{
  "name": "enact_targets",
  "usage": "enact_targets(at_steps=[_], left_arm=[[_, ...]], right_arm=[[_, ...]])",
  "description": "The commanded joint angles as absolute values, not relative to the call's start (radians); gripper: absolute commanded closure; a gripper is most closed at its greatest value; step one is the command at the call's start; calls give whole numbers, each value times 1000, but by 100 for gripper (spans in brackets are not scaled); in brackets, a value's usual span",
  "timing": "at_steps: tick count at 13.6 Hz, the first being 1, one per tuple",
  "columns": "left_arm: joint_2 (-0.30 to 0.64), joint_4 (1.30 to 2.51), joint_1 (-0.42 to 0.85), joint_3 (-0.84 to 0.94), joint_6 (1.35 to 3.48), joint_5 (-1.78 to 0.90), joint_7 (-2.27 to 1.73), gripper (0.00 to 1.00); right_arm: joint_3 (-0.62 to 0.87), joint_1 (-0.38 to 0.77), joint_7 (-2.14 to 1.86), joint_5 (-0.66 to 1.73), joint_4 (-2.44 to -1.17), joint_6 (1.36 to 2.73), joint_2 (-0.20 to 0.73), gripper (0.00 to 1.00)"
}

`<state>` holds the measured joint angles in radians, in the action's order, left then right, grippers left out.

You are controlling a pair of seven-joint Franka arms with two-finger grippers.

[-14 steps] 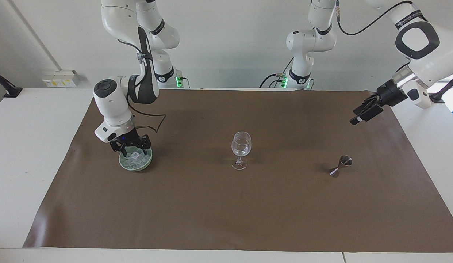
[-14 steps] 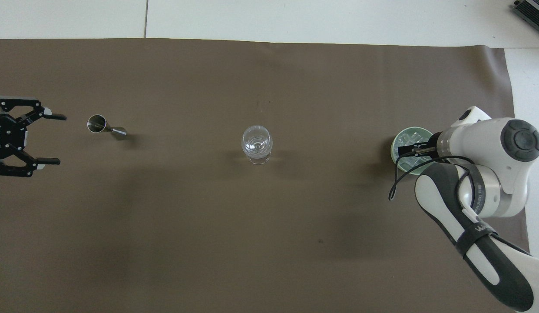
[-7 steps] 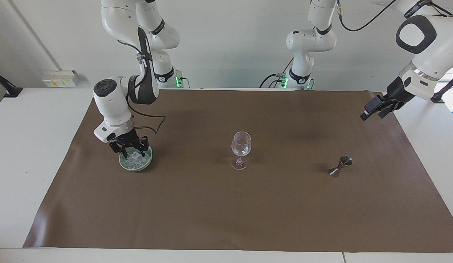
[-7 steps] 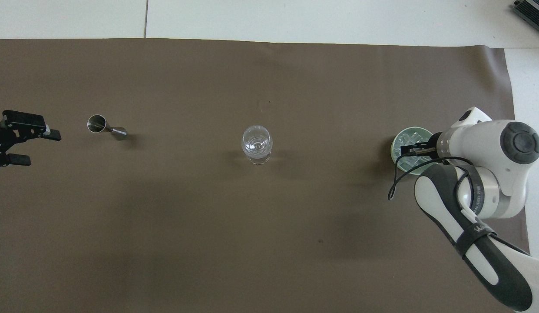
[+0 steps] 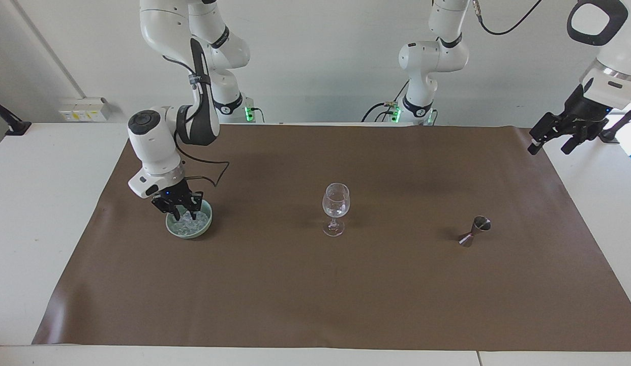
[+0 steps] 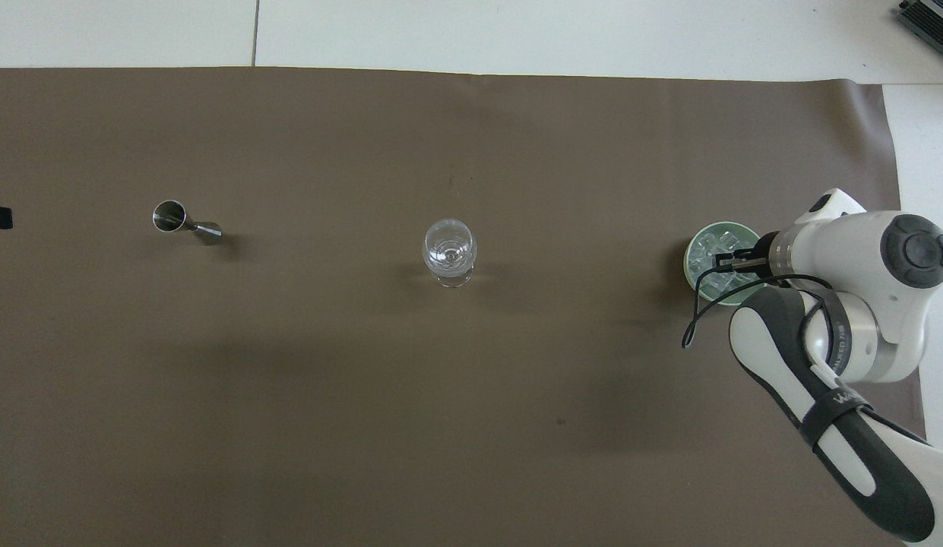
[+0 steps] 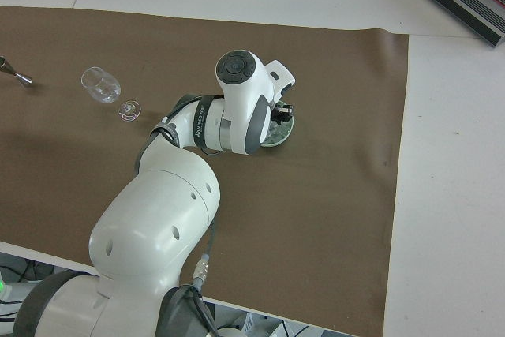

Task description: Pour wine and add ice with both arms

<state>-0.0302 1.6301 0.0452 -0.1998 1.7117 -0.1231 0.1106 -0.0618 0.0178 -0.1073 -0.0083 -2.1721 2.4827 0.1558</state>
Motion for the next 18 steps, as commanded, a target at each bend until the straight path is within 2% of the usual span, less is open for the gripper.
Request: enact_targets(at_steps=[1,2,4,6,8,10,13,15,18], left_arm=[[-67,1621,64,-202,1667,-94,115,0],[-95,1631,102,-218,1661,-84,114,0],[-95,1608,97,-221,1602,-68,109,0],[-80,1553,104,-218,1536,-67,109,0],[-60,1499,103,-212,1491,-51,110,0],[-61,1490,92,-201,1471,-60,112,0],[-57,1479,51,-140,1443,-58,110,0],[-48,1468,-36,-30,1422,-54,110,0],[-44,1463,-38,2,1416,-48,92,0]], right_arm=[[-51,2,-75,-20,-2181,2505,156,63],[-51,2,-66,-20,-2181,2505,156,65],[-51,2,-64,-20,-2181,2502,156,69],[-51,3,-64,-20,-2177,2497,158,81],[-51,5,-66,-20,-2171,2487,158,85],[-51,6,-66,-20,-2137,2438,156,100],[-51,9,-19,-18,-2065,2338,137,100],[-48,15,12,-18,-2016,2283,124,100],[-35,18,47,-18,-1955,2186,86,100]])
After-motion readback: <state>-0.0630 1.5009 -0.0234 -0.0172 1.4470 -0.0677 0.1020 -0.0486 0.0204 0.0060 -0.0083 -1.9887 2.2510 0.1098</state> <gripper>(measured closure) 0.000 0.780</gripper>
